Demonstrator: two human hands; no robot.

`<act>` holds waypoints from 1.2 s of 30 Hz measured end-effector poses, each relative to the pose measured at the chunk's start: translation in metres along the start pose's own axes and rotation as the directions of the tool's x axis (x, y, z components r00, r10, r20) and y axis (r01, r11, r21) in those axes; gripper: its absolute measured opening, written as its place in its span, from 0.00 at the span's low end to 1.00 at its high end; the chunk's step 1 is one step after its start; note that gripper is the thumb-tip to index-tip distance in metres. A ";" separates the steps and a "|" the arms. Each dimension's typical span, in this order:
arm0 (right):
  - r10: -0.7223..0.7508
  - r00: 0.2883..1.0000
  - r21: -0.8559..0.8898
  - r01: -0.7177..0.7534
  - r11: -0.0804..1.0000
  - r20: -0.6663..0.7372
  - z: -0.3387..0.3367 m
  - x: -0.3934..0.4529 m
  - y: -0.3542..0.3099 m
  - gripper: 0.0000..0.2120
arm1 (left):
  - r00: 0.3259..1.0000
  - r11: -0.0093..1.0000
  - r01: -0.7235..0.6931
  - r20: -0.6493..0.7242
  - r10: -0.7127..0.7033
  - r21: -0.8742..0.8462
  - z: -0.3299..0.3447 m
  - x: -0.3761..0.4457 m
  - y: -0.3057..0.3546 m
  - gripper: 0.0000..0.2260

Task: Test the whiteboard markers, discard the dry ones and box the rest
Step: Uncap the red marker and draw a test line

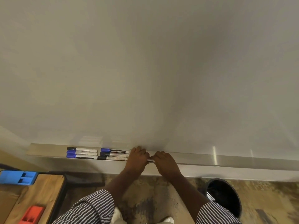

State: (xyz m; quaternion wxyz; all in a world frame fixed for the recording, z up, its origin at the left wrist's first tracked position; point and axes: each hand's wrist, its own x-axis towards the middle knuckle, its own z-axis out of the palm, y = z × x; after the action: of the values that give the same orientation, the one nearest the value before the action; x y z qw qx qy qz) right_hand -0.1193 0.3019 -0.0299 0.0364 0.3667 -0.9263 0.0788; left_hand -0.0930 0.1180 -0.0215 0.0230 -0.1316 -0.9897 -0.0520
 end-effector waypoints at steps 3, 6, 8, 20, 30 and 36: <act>0.038 0.999 0.161 -0.032 0.987 -0.036 -0.018 -0.002 0.014 0.12 | 0.996 0.996 0.004 -0.091 -0.012 -0.085 -0.009 0.002 0.004 0.06; 0.084 0.996 0.308 -0.069 0.949 -0.036 -0.044 -0.004 0.029 0.12 | 0.986 0.955 0.004 -0.157 -0.052 -0.295 -0.018 0.004 0.005 0.11; 0.132 0.989 0.411 -0.095 0.907 -0.063 -0.064 -0.007 0.035 0.10 | 0.981 0.902 -0.027 -0.185 -0.060 -0.432 -0.033 0.003 0.007 0.13; 0.156 0.982 0.819 -0.004 0.573 -0.105 -0.217 0.010 0.021 0.07 | 0.977 0.330 -0.068 -0.131 -0.171 -0.941 -0.177 -0.002 0.017 0.11; 0.235 0.941 0.925 0.298 -0.235 -0.244 -0.286 0.036 -0.021 0.11 | 0.796 0.068 -0.403 -0.386 -0.467 -0.913 -0.262 0.021 0.080 0.05; 0.399 0.874 0.888 0.392 -0.240 -0.278 -0.303 0.046 -0.044 0.09 | 0.730 0.101 -0.463 -0.443 -0.520 -0.881 -0.286 0.038 0.096 0.23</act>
State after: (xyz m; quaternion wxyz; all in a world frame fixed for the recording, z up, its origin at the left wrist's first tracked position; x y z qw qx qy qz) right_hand -0.1199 0.2921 0.2798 -0.0359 0.2123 -0.4513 0.8660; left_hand -0.0948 0.1892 0.2742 0.2885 -0.0592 -0.5978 -0.7456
